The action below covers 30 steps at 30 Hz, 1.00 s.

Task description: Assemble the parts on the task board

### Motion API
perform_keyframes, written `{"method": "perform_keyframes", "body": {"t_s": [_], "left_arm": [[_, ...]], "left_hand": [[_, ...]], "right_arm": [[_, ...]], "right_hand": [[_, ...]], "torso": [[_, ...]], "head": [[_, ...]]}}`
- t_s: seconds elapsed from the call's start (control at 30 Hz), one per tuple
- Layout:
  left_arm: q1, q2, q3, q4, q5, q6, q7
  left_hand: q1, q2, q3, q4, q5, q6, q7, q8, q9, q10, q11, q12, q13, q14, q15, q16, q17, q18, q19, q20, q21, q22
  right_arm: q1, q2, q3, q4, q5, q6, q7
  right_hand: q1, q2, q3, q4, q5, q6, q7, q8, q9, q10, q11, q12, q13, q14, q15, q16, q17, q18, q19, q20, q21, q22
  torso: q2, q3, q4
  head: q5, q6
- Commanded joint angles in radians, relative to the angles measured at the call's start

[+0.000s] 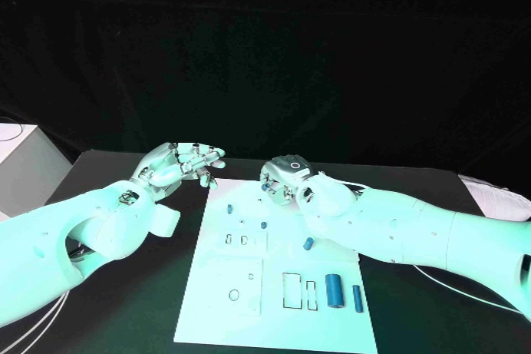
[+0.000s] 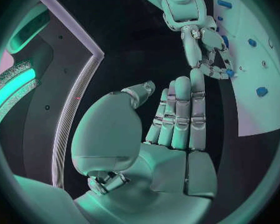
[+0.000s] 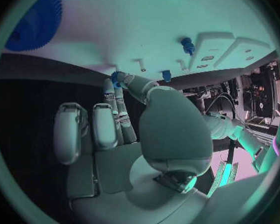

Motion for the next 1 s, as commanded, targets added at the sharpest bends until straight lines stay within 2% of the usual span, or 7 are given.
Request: {"method": "perform_keyframes", "body": {"t_s": [0.03, 0.53, 0.7, 0.83, 0.9, 0.93, 1.0], "left_arm": [[0.001, 0.001, 0.001, 0.003, -0.006, 0.019, 0.002], [0.002, 0.0, 0.001, 0.003, -0.006, 0.019, 0.001], [0.002, 0.0, 0.001, 0.003, -0.006, 0.019, 0.0], [0.002, -0.001, 0.001, 0.002, -0.006, 0.019, -0.001], [0.002, -0.001, 0.001, 0.001, -0.006, 0.019, -0.001], [0.002, -0.001, 0.001, 0.0, -0.006, 0.019, -0.001], [0.002, -0.002, 0.001, -0.001, -0.006, 0.019, -0.001]], "left_hand": [[0.006, 0.004, 0.001, -0.001, -0.005, -0.008, -0.002, -0.005, 0.001, -0.005, 0.0, 0.004, 0.001, -0.008, -0.003, 0.005, 0.001, 0.004, -0.007, 0.003, 0.003, 0.001], [0.007, 0.004, 0.001, -0.001, -0.005, -0.009, -0.001, -0.005, 0.002, -0.006, 0.0, 0.005, 0.002, -0.008, -0.002, 0.006, 0.001, 0.004, -0.008, 0.004, 0.005, 0.002], [0.007, 0.004, 0.001, -0.001, -0.005, -0.009, -0.001, -0.005, 0.002, -0.006, 0.0, 0.005, 0.002, -0.008, -0.002, 0.006, 0.001, 0.004, -0.008, 0.004, 0.005, 0.002], [0.007, 0.004, 0.001, -0.001, -0.005, -0.009, -0.001, -0.005, 0.002, -0.007, 0.001, 0.005, 0.002, -0.009, -0.002, 0.006, 0.002, 0.004, -0.008, 0.004, 0.005, 0.002], [0.007, 0.004, 0.001, -0.001, -0.005, -0.009, -0.001, -0.005, 0.002, -0.007, 0.001, 0.005, 0.002, -0.009, -0.002, 0.006, 0.002, 0.004, -0.008, 0.004, 0.005, 0.002], [0.007, 0.004, 0.001, -0.001, -0.005, -0.009, -0.001, -0.005, 0.002, -0.007, 0.001, 0.005, 0.002, -0.009, -0.002, 0.006, 0.002, 0.004, -0.008, 0.004, 0.005, 0.002], [0.007, 0.004, 0.001, -0.001, -0.005, -0.009, -0.001, -0.005, 0.002, -0.007, 0.001, 0.005, 0.002, -0.009, -0.002, 0.006, 0.002, 0.004, -0.008, 0.004, 0.005, 0.002]], "right_arm": [[-0.001, 0.003, 0.0, -0.009, -0.005, 0.023, 0.005], [-0.001, 0.015, 0.0, -0.025, 0.006, 0.035, 0.013], [-0.001, 0.015, 0.0, -0.028, 0.012, 0.02, 0.019], [0.0, 0.013, -0.001, -0.028, 0.018, 0.007, 0.032], [0.0, 0.011, -0.001, -0.026, 0.019, 0.001, 0.037], [0.0, 0.01, -0.001, -0.025, 0.02, -0.001, 0.039], [0.0, 0.004, -0.001, -0.019, 0.021, -0.005, 0.043]], "right_hand": [[-0.004, 0.005, 0.001, -0.002, 0.001, -0.004, 0.003, -0.002, -0.002, 0.005, -0.011, -0.003, 0.026, 0.021, -0.001, -0.004, -0.001, -0.008, 0.001, 0.002, -0.002, -0.002], [-0.024, -0.015, 0.002, 0.009, -0.013, -0.029, 0.011, -0.015, 0.003, -0.033, -0.001, -0.004, 0.023, 0.014, 0.008, -0.016, -0.025, -0.004, -0.01, 0.009, -0.018, -0.02], [-0.045, -0.048, 0.001, 0.024, -0.062, -0.071, 0.029, -0.042, 0.0, -0.116, 0.02, -0.005, 0.003, -0.01, 0.025, -0.066, -0.105, 0.014, -0.052, 0.024, -0.093, -0.116], [-0.042, -0.073, -0.06, 0.038, -0.052, -0.13, 0.029, -0.081, -0.01, -0.198, 0.027, -0.003, -0.013, -0.041, 0.031, -0.143, -0.212, 0.04, -0.103, 0.032, -0.207, -0.25], [-0.017, -0.067, -0.139, 0.046, -0.052, -0.158, 0.015, -0.101, -0.018, -0.234, 0.026, -0.002, -0.018, -0.045, 0.03, -0.174, -0.25, 0.052, -0.123, 0.031, -0.272, -0.319], [0.017, -0.043, -0.218, 0.062, -0.049, -0.158, 0.014, -0.107, -0.021, -0.239, 0.027, 0.004, -0.016, -0.041, 0.032, -0.183, -0.262, 0.054, -0.118, 0.03, -0.293, -0.334], [0.026, -0.044, -0.252, 0.07, -0.05, -0.167, 0.007, -0.115, -0.026, -0.248, 0.028, -0.001, -0.016, -0.042, 0.03, -0.19, -0.271, 0.054, -0.117, 0.032, -0.306, -0.345]], "torso": [[0.001, 0.0002, 0.0019], [0.001, -0.0008, -0.0001], [0.001, -0.0009, 0.0005], [0.001, -0.0008, -0.0004], [0.001, -0.0009, -0.0008], [0.001, -0.0009, -0.0011], [0.001, -0.0003, -0.0024]], "head": [[0.0, -0.002], [0.006, -0.004], [0.005, -0.004], [0.006, -0.003], [0.007, -0.003], [0.007, -0.002], [0.008, -0.001]]}}
